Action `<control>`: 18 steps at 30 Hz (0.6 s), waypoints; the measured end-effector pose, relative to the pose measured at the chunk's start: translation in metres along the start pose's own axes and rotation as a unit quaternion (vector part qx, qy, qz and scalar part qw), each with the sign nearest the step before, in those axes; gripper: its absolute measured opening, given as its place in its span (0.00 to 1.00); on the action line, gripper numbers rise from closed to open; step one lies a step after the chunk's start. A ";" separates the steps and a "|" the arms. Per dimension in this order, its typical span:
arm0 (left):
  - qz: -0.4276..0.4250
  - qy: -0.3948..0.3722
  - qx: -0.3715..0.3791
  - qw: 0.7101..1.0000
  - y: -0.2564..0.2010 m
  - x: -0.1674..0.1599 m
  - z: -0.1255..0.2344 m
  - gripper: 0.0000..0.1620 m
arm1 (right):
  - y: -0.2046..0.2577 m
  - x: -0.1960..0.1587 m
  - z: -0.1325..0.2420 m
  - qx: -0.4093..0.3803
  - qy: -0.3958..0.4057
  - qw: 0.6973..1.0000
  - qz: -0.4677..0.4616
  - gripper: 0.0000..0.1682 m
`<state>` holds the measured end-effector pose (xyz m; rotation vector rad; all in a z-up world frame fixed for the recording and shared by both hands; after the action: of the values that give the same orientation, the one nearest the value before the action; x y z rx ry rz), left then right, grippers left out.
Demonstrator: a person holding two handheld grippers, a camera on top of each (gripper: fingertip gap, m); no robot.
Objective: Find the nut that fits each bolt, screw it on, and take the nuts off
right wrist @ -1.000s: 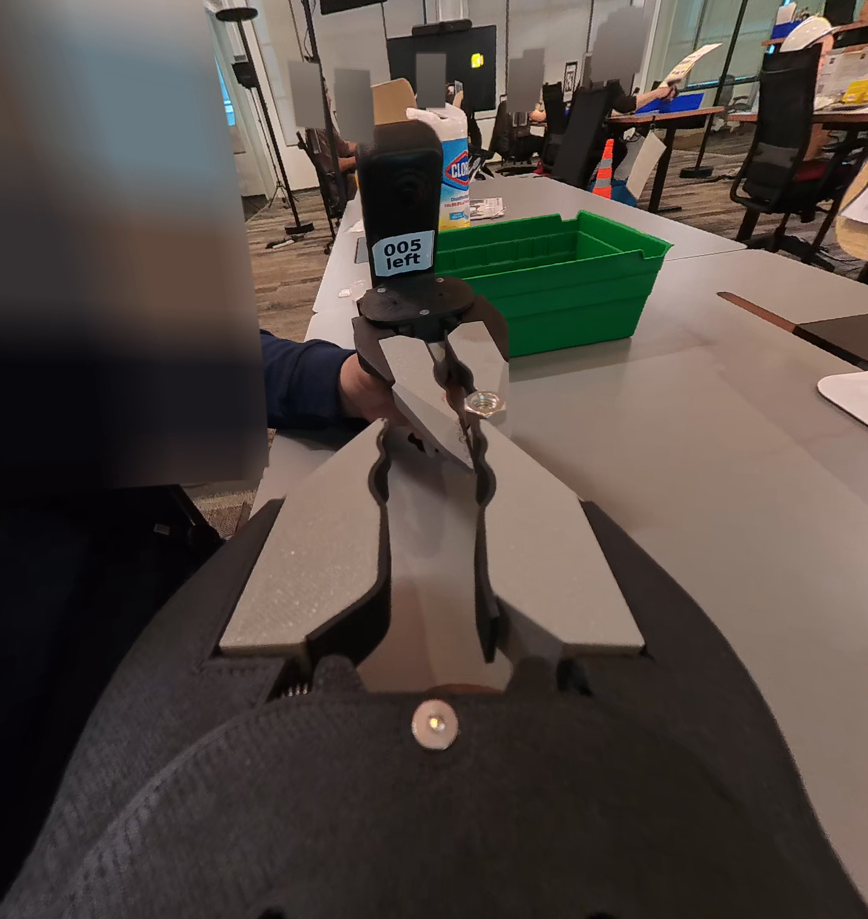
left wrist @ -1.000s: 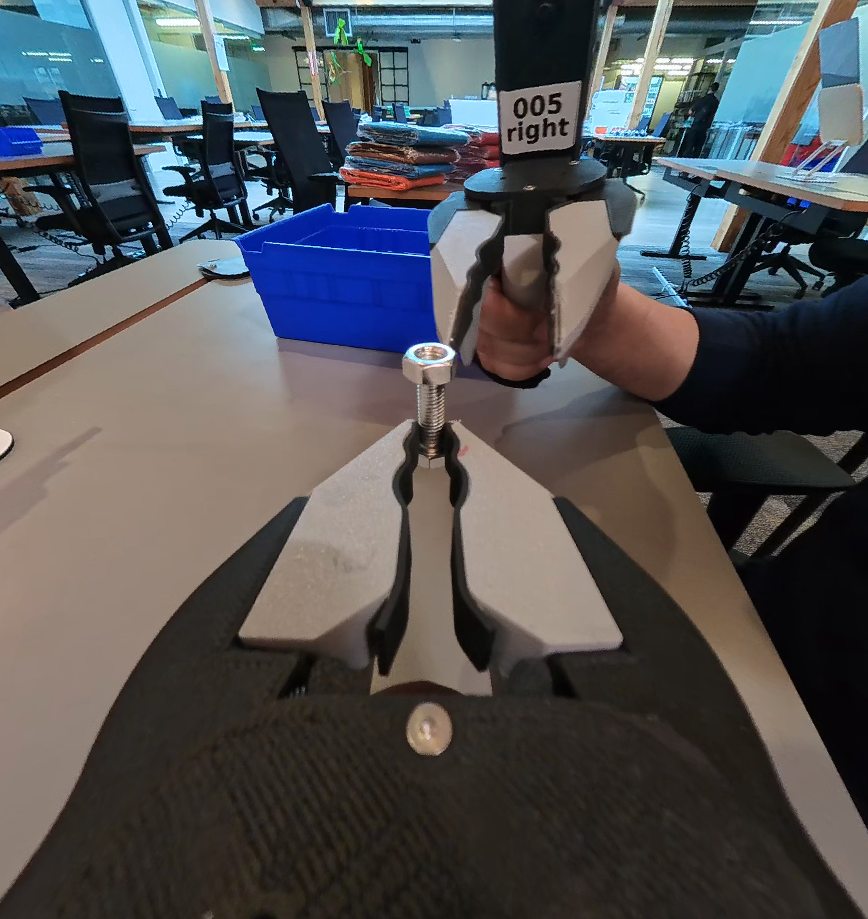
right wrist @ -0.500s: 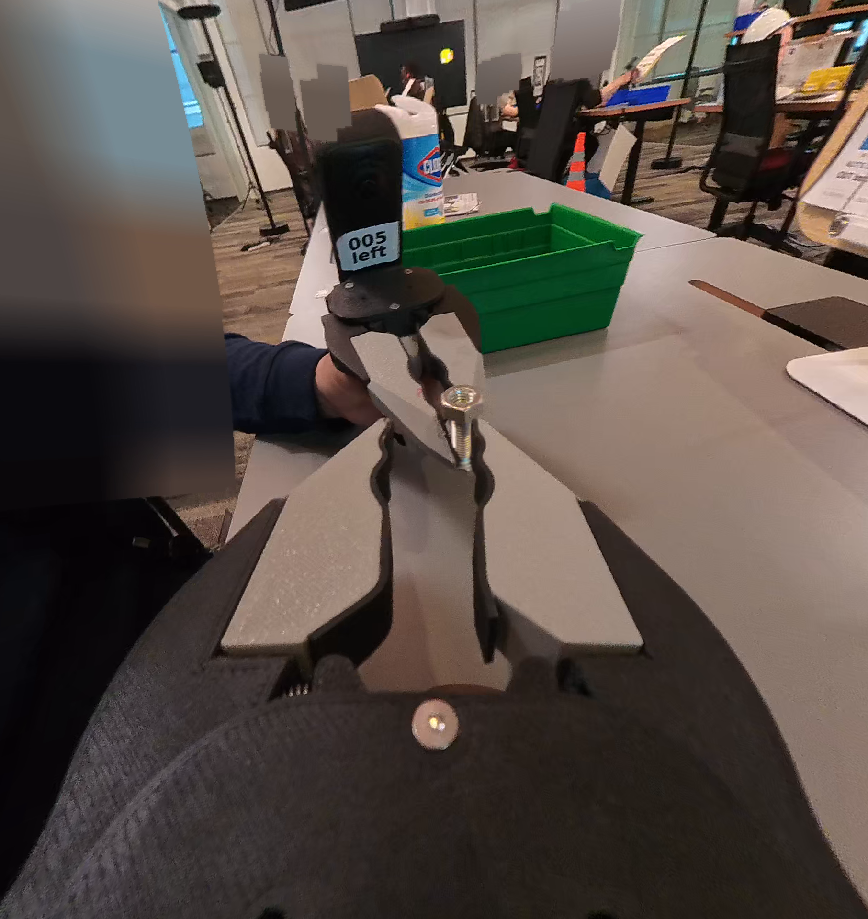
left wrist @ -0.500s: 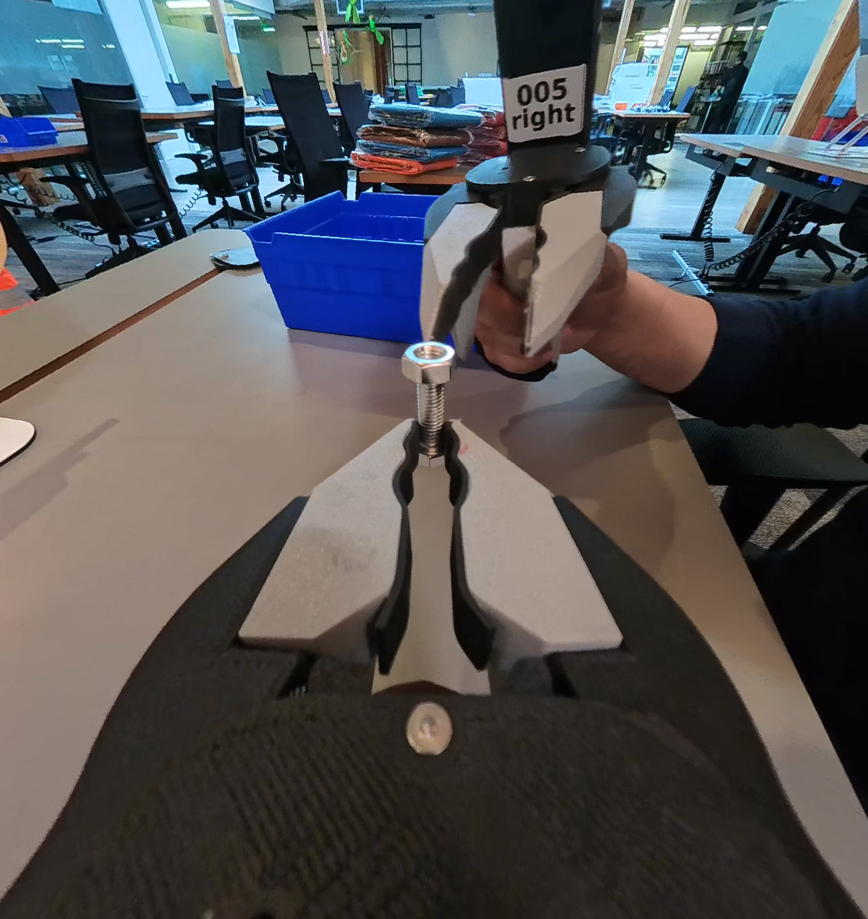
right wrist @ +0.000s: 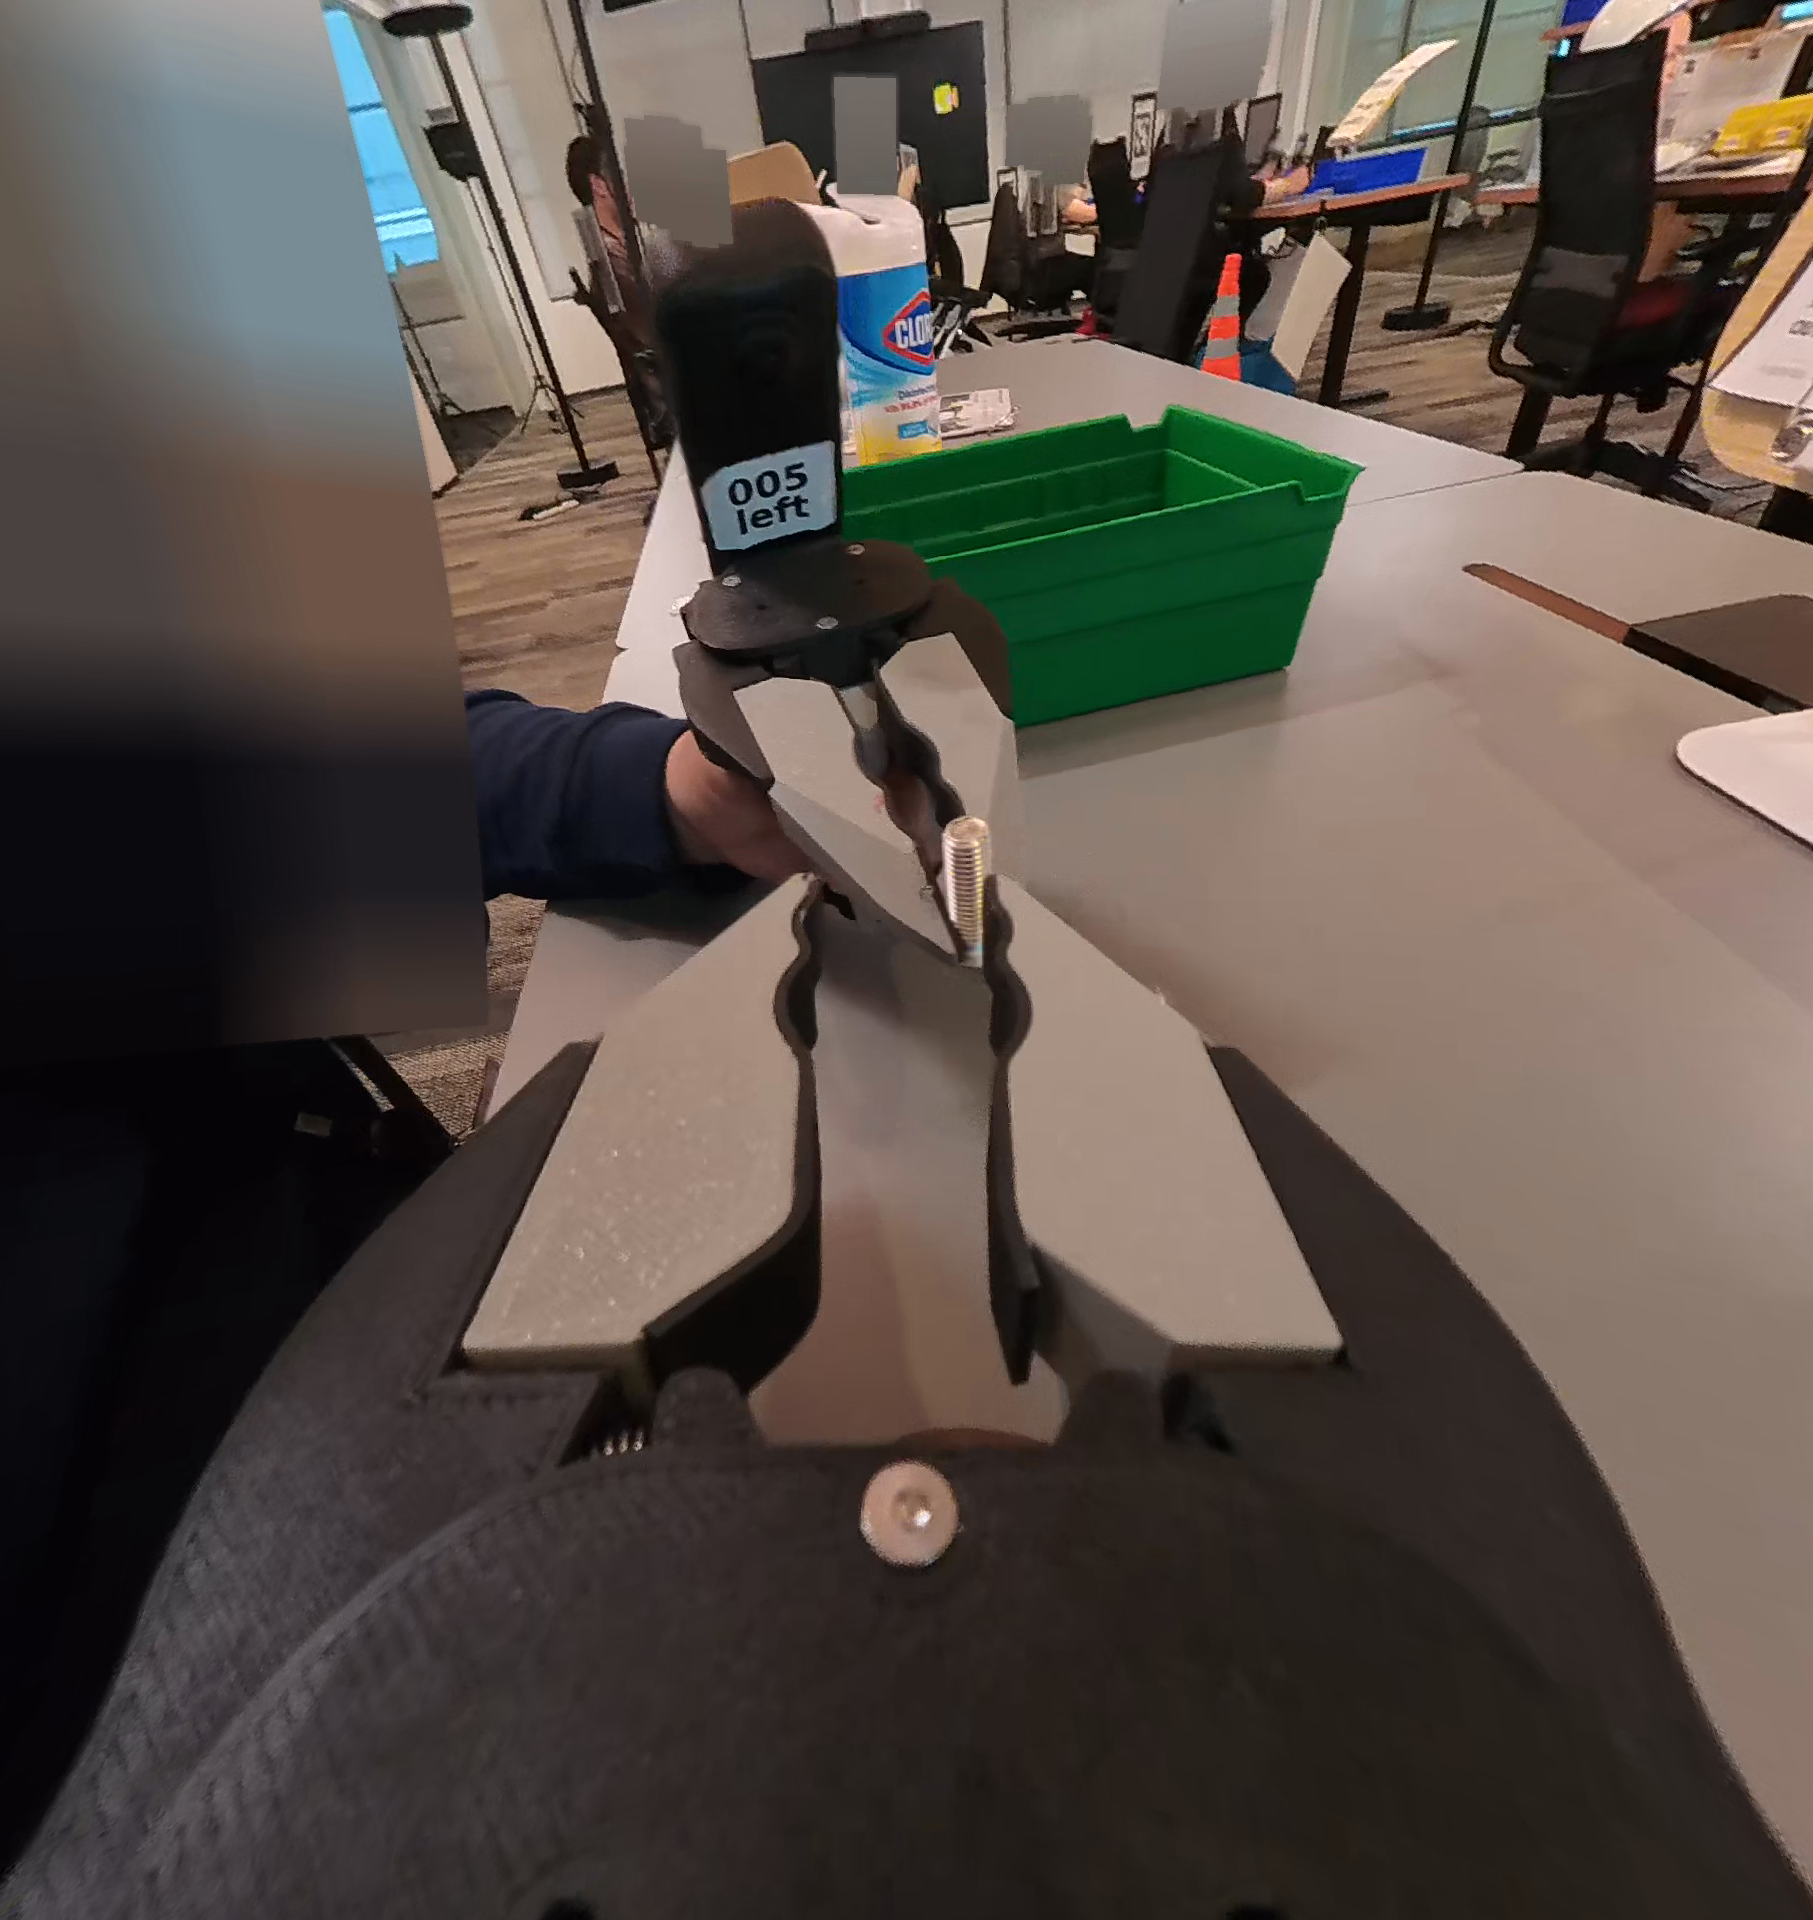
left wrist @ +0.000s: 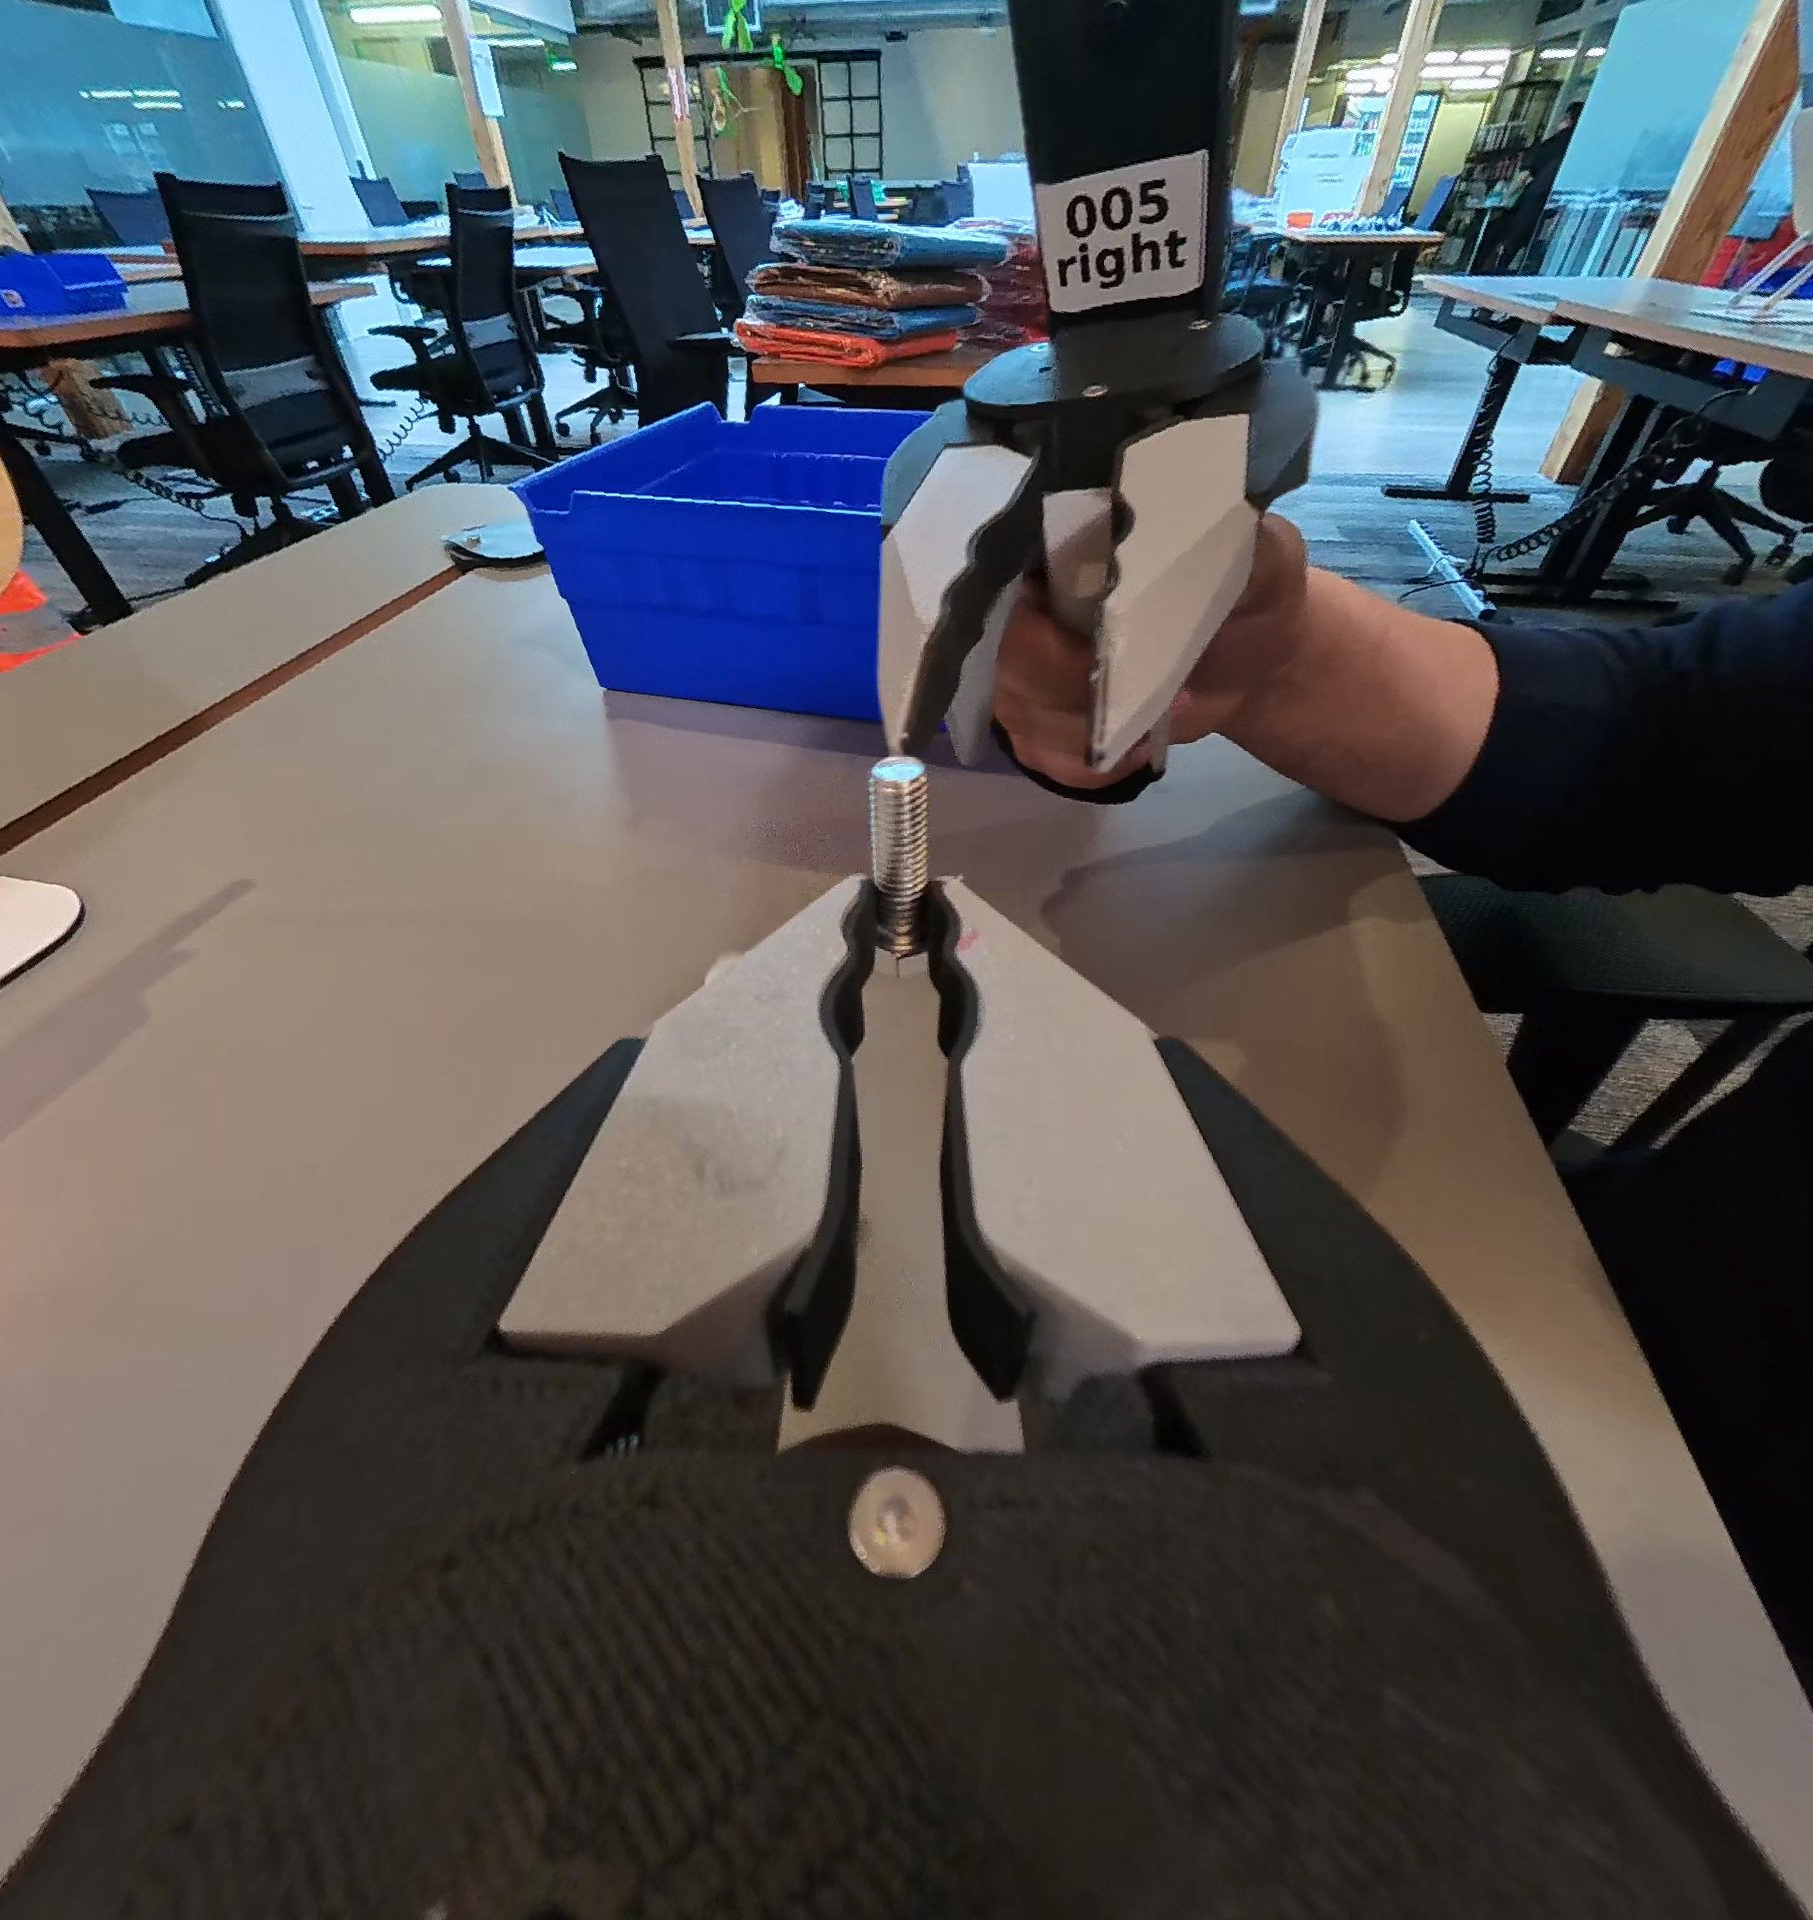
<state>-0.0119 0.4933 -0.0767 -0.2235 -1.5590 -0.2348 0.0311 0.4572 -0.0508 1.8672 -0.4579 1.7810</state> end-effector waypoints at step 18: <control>0.072 0.038 0.191 0.978 0.078 -0.023 0.037 0.04 | -0.078 -0.075 0.001 -0.182 0.193 0.964 -0.011 0.18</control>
<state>-0.0249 0.5787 -0.0996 -0.0236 -1.4733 0.1697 0.0705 0.5115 -0.1360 1.2370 -0.5657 1.8421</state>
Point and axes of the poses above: each gripper's, where its closed fingertips meet, z back along the fingers, x out of its top, y = z × x across the jaws, the point moved 3 cm from there along z, back along the fingers, and after that the axes turned 10 degrees about -y, right-handed, at the moved point
